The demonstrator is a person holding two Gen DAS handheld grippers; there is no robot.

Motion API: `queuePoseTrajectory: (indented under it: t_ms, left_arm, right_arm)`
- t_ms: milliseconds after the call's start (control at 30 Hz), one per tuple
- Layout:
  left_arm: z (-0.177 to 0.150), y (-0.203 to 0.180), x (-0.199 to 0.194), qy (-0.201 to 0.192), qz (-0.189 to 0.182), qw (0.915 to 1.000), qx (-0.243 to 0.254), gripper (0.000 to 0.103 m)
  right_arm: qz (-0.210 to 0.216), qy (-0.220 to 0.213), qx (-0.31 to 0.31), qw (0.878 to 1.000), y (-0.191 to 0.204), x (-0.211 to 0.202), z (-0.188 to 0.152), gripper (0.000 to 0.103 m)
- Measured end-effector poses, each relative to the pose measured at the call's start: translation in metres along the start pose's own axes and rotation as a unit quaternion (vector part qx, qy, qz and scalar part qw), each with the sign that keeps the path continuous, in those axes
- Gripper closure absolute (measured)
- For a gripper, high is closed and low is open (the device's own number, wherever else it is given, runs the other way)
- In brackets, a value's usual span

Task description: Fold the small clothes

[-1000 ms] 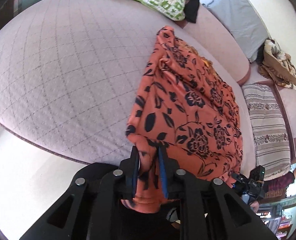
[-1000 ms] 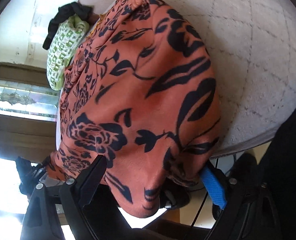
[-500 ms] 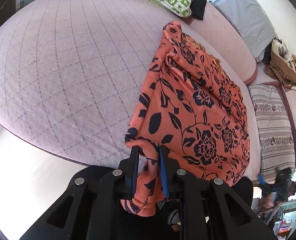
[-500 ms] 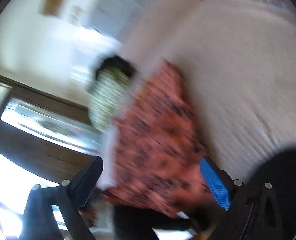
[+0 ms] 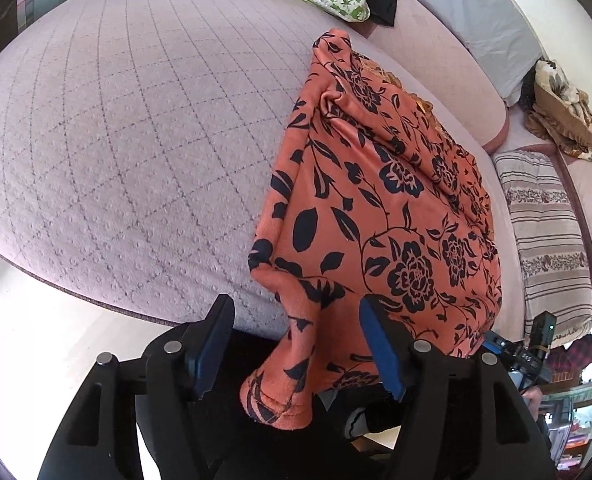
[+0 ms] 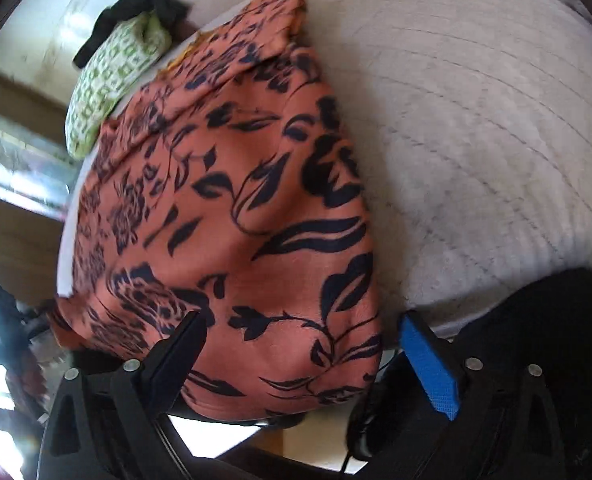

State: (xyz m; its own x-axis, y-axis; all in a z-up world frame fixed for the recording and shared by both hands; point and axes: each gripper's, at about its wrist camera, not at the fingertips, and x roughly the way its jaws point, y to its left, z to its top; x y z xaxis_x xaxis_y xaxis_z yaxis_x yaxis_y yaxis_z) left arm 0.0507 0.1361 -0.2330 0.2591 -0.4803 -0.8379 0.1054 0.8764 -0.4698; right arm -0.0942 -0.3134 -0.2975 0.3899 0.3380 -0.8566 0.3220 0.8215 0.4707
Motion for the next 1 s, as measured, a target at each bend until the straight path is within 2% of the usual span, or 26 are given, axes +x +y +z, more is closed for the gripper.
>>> queuePoseTrajectory:
  t_ms: [67, 167, 267, 300, 333, 367, 400, 467, 567, 667, 700, 733, 800, 867, 900, 933, 967, 1000]
  left_arm:
    - [0.000, -0.001, -0.002, -0.001, -0.003, 1.0000, 0.006, 0.037]
    - [0.002, -0.005, -0.007, -0.007, -0.005, 0.9998, 0.020, 0.037]
    - [0.004, -0.011, -0.010, -0.015, -0.002, 0.9993, 0.034, 0.037]
    - [0.004, -0.013, -0.010, -0.016, 0.000, 0.9991, 0.039, 0.037]
    - [0.003, -0.017, -0.010, -0.017, 0.004, 0.9986, 0.049, 0.038]
    - [0.002, -0.022, -0.010, -0.018, 0.012, 0.9978, 0.063, 0.038]
    - [0.001, -0.025, -0.009, -0.020, 0.018, 0.9972, 0.070, 0.039]
    - [0.000, -0.028, -0.008, -0.018, 0.027, 0.9961, 0.082, 0.048]
    - [0.001, -0.022, -0.008, -0.017, 0.036, 0.9967, 0.070, 0.050]
    - [0.002, -0.014, -0.005, -0.004, 0.038, 0.9978, 0.055, 0.046]
    - [0.002, -0.013, -0.005, -0.001, 0.032, 0.9981, 0.053, 0.043]
    - [0.002, -0.013, -0.005, 0.000, 0.028, 0.9982, 0.054, 0.039]
    - [0.001, -0.015, -0.006, -0.007, 0.021, 0.9978, 0.062, 0.038]
    - [0.001, -0.017, -0.005, -0.010, 0.023, 0.9974, 0.068, 0.038]
    - [0.001, -0.018, -0.004, -0.011, 0.025, 0.9972, 0.069, 0.038]
    - [0.001, -0.019, -0.003, -0.010, 0.023, 0.9971, 0.072, 0.039]
    - [0.000, -0.020, -0.002, -0.008, 0.019, 0.9968, 0.077, 0.039]
    - [-0.002, -0.023, -0.001, -0.007, 0.015, 0.9962, 0.085, 0.050]
  right_arm:
    - [0.027, -0.002, -0.003, 1.000, 0.000, -0.001, -0.002, 0.006]
    - [0.081, -0.004, 0.020, 0.996, -0.009, -0.006, -0.005, 0.018]
    - [0.142, -0.008, 0.067, 0.988, -0.034, -0.015, -0.007, 0.036]
    - [0.158, -0.011, 0.078, 0.984, -0.039, -0.018, -0.008, 0.051]
    - [0.179, -0.016, 0.087, 0.980, -0.044, -0.019, -0.008, 0.071]
    - [0.190, -0.019, 0.092, 0.977, -0.048, -0.020, -0.007, 0.074]
    - [0.194, -0.019, 0.094, 0.976, -0.049, -0.018, -0.007, 0.074]
    - [0.180, -0.006, 0.096, 0.979, -0.046, -0.014, -0.003, 0.075]
    - [0.176, 0.002, 0.094, 0.980, -0.046, -0.013, -0.003, 0.073]
    - [0.167, 0.011, 0.071, 0.983, -0.040, -0.013, -0.002, 0.059]
    - [0.169, 0.013, 0.063, 0.984, -0.033, -0.011, 0.000, 0.044]
    - [0.171, 0.017, 0.054, 0.984, -0.028, -0.010, -0.001, 0.034]
    - [0.153, 0.017, 0.026, 0.988, -0.019, -0.009, -0.002, 0.030]
    - [0.136, 0.015, -0.009, 0.991, -0.009, -0.008, -0.005, 0.032]
    - [0.136, 0.015, -0.026, 0.990, -0.003, -0.008, -0.006, 0.042]
    - [0.140, 0.013, -0.040, 0.989, 0.001, -0.010, -0.007, 0.074]
    - [0.147, 0.011, -0.049, 0.988, 0.004, -0.011, -0.007, 0.083]
    - [0.153, 0.008, -0.050, 0.987, 0.005, -0.013, -0.006, 0.088]
